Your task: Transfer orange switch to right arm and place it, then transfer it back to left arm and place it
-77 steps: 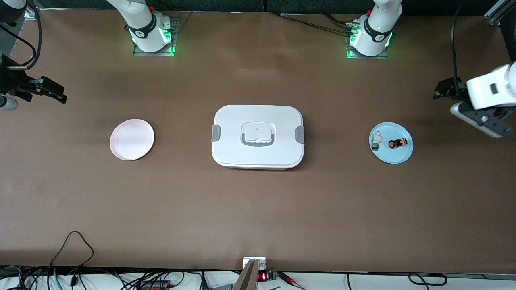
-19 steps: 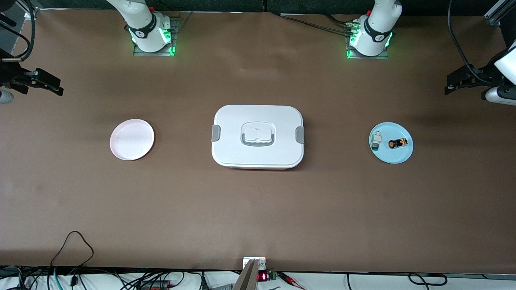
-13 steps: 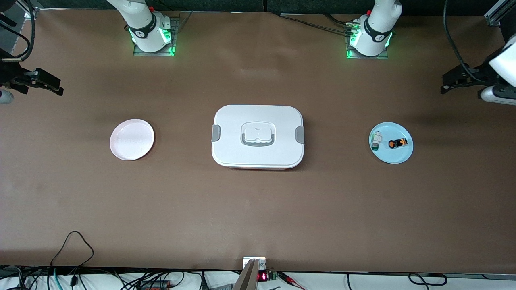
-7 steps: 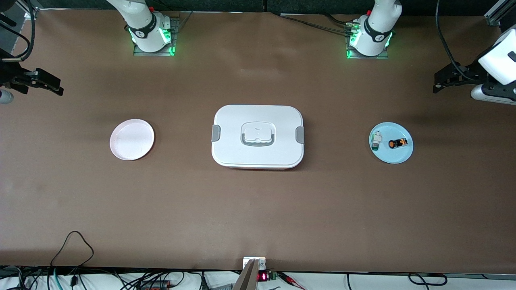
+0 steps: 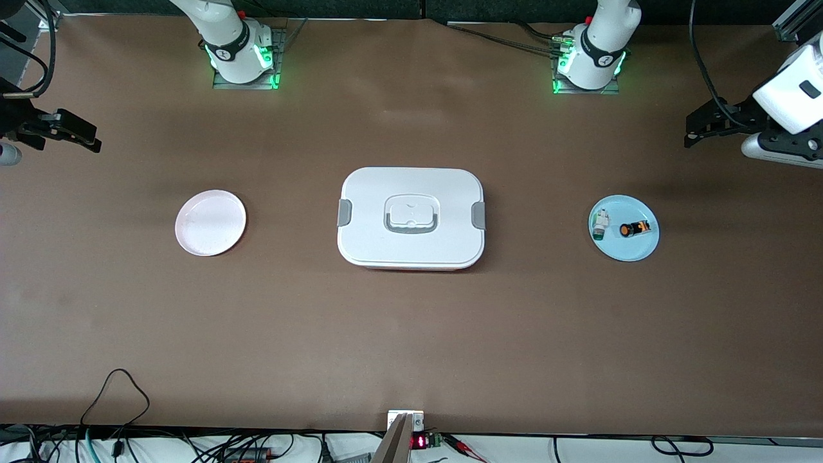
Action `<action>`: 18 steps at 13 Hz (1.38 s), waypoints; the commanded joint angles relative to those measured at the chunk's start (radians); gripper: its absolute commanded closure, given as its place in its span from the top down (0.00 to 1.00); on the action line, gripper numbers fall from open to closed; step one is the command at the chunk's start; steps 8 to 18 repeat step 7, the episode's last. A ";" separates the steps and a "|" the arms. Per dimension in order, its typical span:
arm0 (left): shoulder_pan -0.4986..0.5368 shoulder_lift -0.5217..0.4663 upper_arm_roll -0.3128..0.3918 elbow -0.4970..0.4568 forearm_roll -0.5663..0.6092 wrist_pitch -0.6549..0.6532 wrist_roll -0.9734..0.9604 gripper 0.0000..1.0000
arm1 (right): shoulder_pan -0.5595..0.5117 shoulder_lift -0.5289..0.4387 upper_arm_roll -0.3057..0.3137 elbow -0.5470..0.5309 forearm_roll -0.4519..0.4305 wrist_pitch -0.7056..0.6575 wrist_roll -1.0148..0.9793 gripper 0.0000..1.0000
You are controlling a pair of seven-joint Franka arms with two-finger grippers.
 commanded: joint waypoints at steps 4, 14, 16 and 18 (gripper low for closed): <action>-0.010 0.010 0.019 0.031 0.004 -0.023 -0.004 1.00 | 0.001 -0.004 -0.002 0.016 0.016 -0.022 0.003 1.00; -0.010 0.012 0.022 0.031 0.002 -0.025 -0.008 1.00 | 0.001 -0.004 -0.004 0.016 0.016 -0.022 0.003 1.00; -0.010 0.012 0.022 0.031 0.002 -0.025 -0.008 1.00 | 0.001 -0.004 -0.004 0.016 0.016 -0.022 0.003 1.00; -0.010 0.012 0.022 0.031 0.002 -0.025 -0.008 1.00 | 0.001 -0.004 -0.004 0.016 0.016 -0.022 0.003 1.00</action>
